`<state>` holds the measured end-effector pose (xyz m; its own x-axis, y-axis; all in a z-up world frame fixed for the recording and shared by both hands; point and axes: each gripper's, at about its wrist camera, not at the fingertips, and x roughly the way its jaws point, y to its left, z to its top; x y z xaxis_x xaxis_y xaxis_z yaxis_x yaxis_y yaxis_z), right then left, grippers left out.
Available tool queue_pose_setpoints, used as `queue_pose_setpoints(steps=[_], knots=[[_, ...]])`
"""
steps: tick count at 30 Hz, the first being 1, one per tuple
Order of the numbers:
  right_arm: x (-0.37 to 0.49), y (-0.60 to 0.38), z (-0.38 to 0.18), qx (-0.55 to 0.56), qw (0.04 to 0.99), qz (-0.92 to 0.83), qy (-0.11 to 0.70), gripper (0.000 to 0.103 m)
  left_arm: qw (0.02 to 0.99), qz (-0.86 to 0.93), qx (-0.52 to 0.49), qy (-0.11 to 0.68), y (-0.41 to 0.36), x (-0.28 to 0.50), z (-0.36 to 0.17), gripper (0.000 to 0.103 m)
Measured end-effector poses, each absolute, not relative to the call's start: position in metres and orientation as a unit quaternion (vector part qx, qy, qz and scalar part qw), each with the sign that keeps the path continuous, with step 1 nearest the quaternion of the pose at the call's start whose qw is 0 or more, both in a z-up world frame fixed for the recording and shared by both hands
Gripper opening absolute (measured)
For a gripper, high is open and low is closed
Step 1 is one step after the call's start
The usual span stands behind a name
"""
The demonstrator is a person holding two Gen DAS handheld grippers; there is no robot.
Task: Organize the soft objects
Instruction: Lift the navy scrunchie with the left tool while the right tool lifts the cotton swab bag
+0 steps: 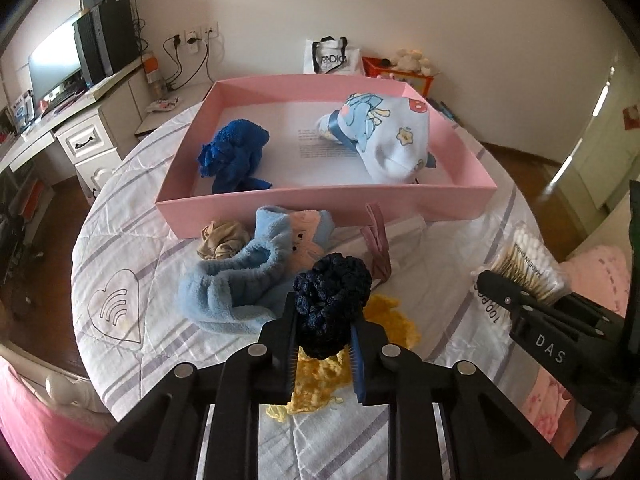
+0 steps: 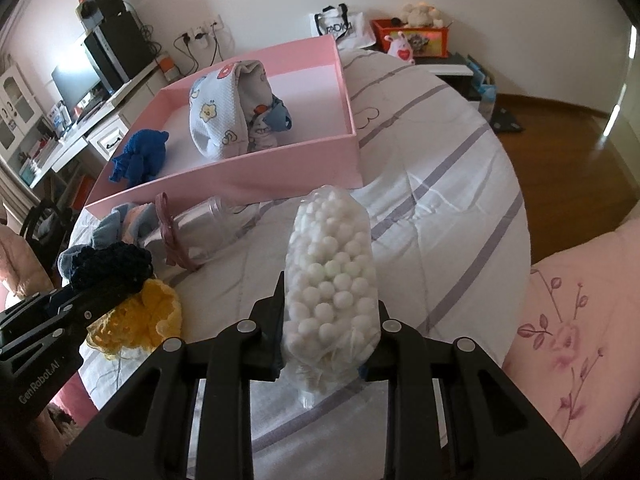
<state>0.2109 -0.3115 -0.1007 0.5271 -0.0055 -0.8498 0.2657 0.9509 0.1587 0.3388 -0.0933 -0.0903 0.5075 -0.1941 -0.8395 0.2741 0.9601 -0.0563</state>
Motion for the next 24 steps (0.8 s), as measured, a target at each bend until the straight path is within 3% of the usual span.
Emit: queue_pose_setpoints(steps=[24], knots=[[0.181, -0.277, -0.043, 0.106, 0.898, -0.069, 0.421, 0.020, 0.895, -0.132, 0.022, 0.426, -0.067, 0.294, -0.041, 0.018]])
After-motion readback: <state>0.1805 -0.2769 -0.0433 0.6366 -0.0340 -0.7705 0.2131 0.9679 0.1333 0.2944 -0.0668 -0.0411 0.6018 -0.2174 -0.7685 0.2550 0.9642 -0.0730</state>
